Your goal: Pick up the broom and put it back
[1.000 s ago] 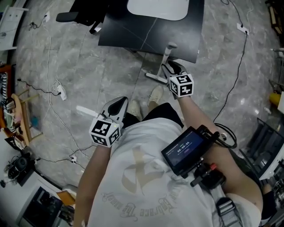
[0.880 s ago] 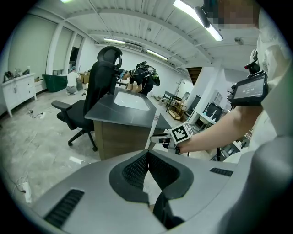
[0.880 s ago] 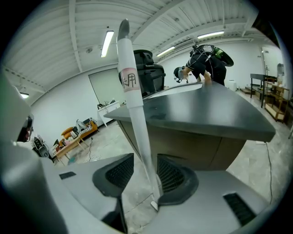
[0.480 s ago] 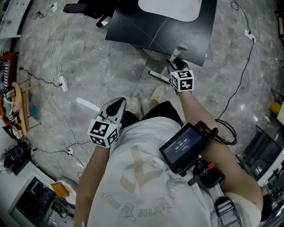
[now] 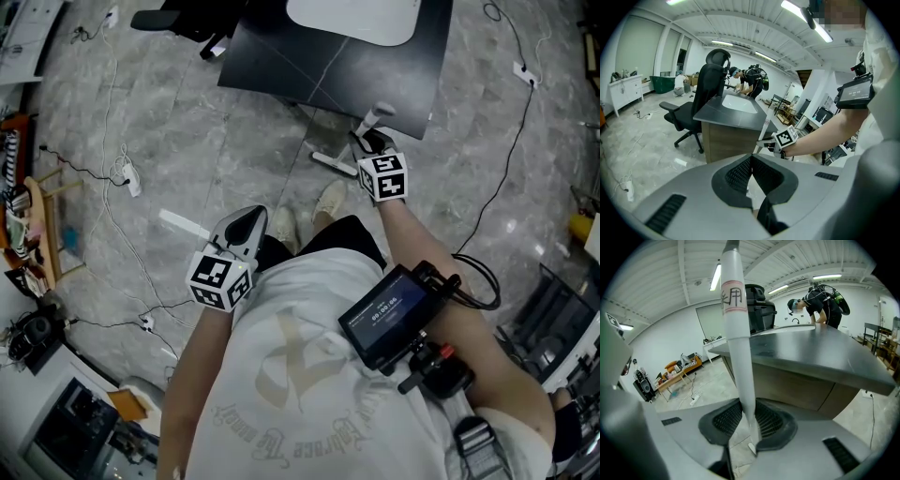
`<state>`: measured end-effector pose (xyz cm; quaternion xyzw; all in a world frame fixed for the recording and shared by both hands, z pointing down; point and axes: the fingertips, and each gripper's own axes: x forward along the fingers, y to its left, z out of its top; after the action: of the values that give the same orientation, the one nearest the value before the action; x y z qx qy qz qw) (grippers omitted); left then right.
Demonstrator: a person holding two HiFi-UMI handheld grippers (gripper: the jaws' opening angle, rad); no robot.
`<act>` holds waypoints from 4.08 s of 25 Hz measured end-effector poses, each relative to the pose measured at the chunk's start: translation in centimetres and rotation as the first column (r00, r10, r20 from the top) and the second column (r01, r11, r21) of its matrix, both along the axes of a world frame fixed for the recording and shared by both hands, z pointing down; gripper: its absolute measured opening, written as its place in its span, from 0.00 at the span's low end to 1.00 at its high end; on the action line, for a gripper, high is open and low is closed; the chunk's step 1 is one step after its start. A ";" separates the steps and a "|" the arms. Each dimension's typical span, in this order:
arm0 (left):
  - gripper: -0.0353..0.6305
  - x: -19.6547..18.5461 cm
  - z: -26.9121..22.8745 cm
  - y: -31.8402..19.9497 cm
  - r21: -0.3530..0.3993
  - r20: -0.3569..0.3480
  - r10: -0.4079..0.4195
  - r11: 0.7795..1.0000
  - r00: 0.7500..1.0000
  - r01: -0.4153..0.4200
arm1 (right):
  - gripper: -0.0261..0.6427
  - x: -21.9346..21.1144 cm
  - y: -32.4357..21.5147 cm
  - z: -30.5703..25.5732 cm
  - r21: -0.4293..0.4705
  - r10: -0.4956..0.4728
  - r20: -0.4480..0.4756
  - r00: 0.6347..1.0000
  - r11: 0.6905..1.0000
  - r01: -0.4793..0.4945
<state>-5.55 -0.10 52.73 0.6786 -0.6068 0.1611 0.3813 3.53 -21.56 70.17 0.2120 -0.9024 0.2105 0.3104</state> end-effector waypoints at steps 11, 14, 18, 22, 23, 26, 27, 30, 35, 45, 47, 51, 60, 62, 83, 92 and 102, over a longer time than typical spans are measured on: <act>0.07 1.0 -0.1 -0.7 0.026 -0.014 0.059 0.998 0.998 -0.059 | 0.18 1.8 3.1 -1.5 0.017 -0.057 0.002 0.998 0.998 0.057; 0.07 0.6 0.0 -0.5 0.039 -0.020 0.075 0.996 0.997 -0.075 | 0.18 1.7 3.7 -2.1 0.038 -0.067 -0.001 0.998 0.997 0.067; 0.07 -0.8 -0.2 0.0 0.059 -0.026 0.093 0.994 0.995 -0.092 | 0.18 1.1 5.0 -3.3 0.070 -0.080 -0.012 0.997 0.994 0.081; 0.07 -2.8 -0.5 0.7 0.080 -0.027 0.098 0.992 0.995 -0.096 | 0.19 0.4 5.8 -4.7 0.097 -0.060 -0.011 0.998 0.993 0.061; 0.07 -3.4 -0.6 0.9 0.085 -0.027 0.098 0.992 0.995 -0.095 | 0.18 0.2 6.0 -5.1 0.103 -0.054 -0.009 0.999 0.993 0.055; 0.07 -4.7 -0.9 1.7 0.101 -0.025 0.100 0.990 0.995 -0.097 | 0.18 -0.4 6.4 -6.4 0.117 -0.035 0.000 0.999 0.992 0.034; 0.07 -5.0 -1.0 2.0 0.107 -0.018 0.108 0.989 0.994 -0.106 | 0.18 -0.6 6.6 -6.9 0.122 -0.029 0.003 1.000 0.992 0.029; 0.07 -5.8 -1.3 3.0 0.127 0.004 0.137 0.982 0.991 -0.136 | 0.18 -1.2 7.5 -8.4 0.134 -0.021 0.016 1.000 0.991 0.019; 0.07 -7.5 -1.6 4.6 0.156 -0.002 0.131 0.979 0.991 -0.129 | 0.18 -2.1 9.4 -10.9 0.146 -0.020 0.037 0.999 0.989 0.014; 0.07 -10.1 -2.3 6.9 0.211 -0.029 0.116 0.972 0.993 -0.107 | 0.18 -3.6 12.7 -16.3 0.201 -0.045 0.054 0.998 0.979 0.034; 0.07 -10.6 -2.4 7.2 0.225 -0.037 0.118 0.968 0.992 -0.107 | 0.18 -4.1 13.1 -17.6 0.219 -0.049 0.066 0.997 0.975 0.033; 0.07 -11.3 -2.6 7.8 0.247 -0.047 0.135 0.962 0.990 -0.119 | 0.18 -4.9 13.9 -20.2 0.255 -0.050 0.096 0.994 0.967 0.023; 0.07 -12.6 -3.9 8.3 0.303 -0.039 0.208 0.935 0.977 -0.186 | 0.18 -6.0 15.9 -25.8 0.330 -0.039 0.172 0.984 0.944 -0.021; 0.07 -12.7 -4.4 8.4 0.315 -0.038 0.221 0.928 0.975 -0.198 | 0.18 -6.2 16.4 -27.0 0.342 -0.037 0.189 0.981 0.939 -0.031; 0.07 -13.0 -6.1 9.6 0.371 -0.054 0.321 0.886 0.946 -0.279 | 0.18 -7.3 22.0 -32.3 0.396 -0.020 0.262 0.965 0.914 -0.089; 0.07 -12.6 -5.5 10.3 0.368 -0.086 0.359 0.878 0.929 -0.305 | 0.18 -6.5 24.1 -31.8 0.390 0.030 0.248 0.968 0.912 -0.128; 0.07 -11.4 -5.0 10.7 0.366 -0.106 0.406 0.865 0.908 -0.344 | 0.18 -4.6 25.4 -31.3 0.387 0.096 0.225 0.970 0.905 -0.179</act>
<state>-16.93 10.62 47.72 0.8508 -0.4445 0.0636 0.2730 -1.11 3.84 38.83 0.3126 -0.9357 0.0611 0.1517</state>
